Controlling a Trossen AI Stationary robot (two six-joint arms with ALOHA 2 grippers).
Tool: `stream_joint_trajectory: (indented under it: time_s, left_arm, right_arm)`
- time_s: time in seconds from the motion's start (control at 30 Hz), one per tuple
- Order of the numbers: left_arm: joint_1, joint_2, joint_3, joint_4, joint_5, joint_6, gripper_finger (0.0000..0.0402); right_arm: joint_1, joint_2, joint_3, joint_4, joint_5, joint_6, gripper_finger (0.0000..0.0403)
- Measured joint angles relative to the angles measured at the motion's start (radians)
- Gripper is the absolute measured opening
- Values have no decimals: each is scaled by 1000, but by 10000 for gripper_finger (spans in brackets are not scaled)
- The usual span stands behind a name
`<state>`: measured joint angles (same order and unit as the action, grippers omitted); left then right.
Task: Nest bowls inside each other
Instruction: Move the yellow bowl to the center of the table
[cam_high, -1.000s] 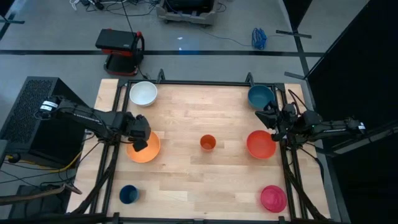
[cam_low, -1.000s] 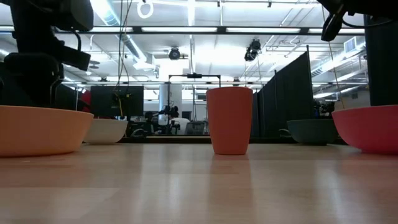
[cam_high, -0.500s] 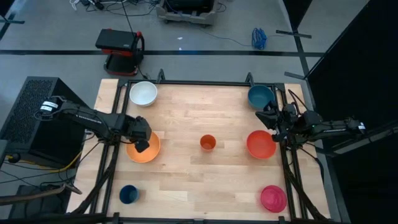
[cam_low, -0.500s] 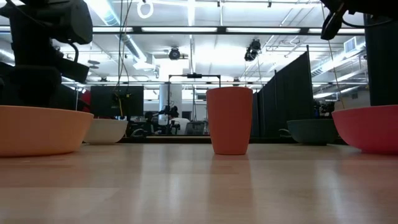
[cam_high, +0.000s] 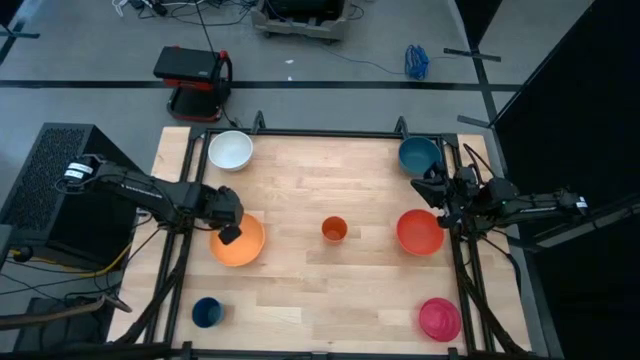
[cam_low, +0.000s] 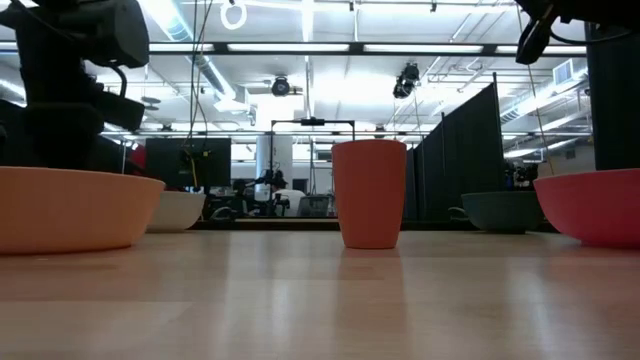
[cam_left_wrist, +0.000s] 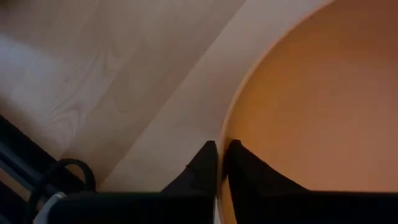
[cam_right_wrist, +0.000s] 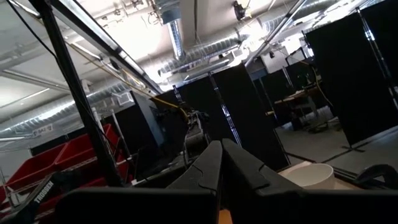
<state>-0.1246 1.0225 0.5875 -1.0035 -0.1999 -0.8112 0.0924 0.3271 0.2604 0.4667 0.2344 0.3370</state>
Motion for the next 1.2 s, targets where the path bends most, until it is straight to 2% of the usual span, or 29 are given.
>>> stream_joint_trajectory:
  time_s: [0.6, 0.83, 1.03, 1.2]
  left_arm:
    - [43, 2, 40, 253, -67, -29, 1]
    - [120, 5, 49, 384, -74, 3, 1]
    - [177, 63, 49, 498, -10, 44, 1]
    - [181, 118, 51, 530, 16, 45, 0]
  right_arm:
    - [0, 0, 0, 0, 0, -1, 0]
    - [0, 0, 0, -1, 0, -1, 0]
    - [0, 0, 0, -1, 0, -1, 0]
    - [0, 0, 0, -1, 0, -1, 0]
